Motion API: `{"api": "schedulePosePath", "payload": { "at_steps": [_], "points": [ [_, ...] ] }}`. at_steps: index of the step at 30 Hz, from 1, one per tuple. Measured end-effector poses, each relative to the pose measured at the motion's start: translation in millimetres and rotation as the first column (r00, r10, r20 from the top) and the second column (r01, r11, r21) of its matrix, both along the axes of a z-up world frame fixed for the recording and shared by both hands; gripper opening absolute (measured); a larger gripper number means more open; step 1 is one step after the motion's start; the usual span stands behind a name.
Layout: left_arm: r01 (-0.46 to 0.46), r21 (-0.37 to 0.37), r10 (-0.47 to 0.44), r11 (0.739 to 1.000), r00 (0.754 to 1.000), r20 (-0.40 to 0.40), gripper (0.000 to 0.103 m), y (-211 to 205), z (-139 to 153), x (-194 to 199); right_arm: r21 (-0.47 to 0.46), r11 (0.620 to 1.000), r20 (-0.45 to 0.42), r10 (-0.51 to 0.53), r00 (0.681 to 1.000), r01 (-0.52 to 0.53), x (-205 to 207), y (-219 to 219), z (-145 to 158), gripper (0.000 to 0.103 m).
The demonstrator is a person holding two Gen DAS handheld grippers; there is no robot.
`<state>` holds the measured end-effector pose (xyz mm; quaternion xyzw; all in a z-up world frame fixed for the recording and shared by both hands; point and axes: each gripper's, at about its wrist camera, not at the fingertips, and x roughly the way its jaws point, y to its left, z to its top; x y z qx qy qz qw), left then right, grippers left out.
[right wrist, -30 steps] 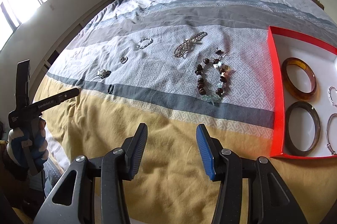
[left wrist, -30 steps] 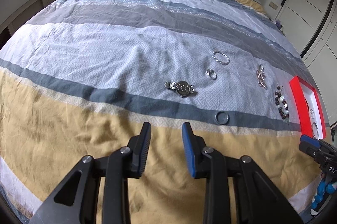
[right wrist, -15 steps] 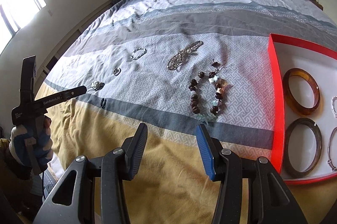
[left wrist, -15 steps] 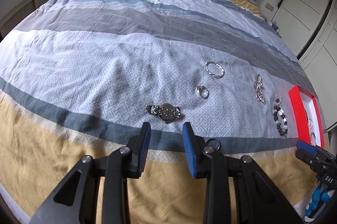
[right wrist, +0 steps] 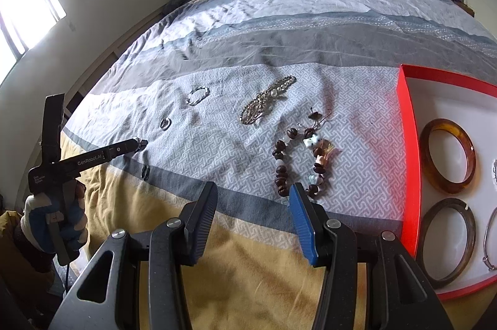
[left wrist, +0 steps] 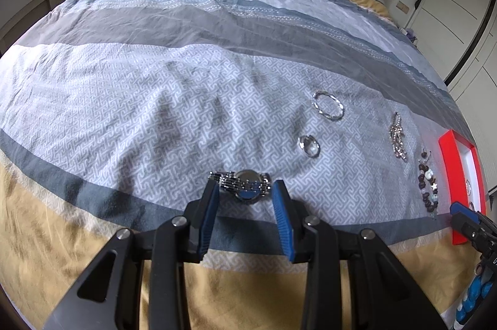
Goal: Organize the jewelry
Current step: 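Move the left tool to the silver watch while the right tool approaches the beaded bracelet, then grasp the silver watch with the left tool while the right tool grasps the beaded bracelet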
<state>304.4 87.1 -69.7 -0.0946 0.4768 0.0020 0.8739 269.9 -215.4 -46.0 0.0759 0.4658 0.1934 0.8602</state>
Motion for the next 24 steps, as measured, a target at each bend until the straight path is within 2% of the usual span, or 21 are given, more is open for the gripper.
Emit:
{"api": "schedulePosePath", "payload": {
  "at_steps": [14,24],
  "points": [
    [0.006,0.001,-0.006,1.0,1.0,0.007,0.034,2,-13,14,0.016,0.999,0.036,0.029,0.999,-0.029,37,24,3,0.049],
    [0.002,0.003,-0.002,1.0,1.0,0.024,0.033,3,-18,23,0.02,1.0,0.021,0.021,1.0,-0.022,41,28,-9,0.049]
  ]
}}
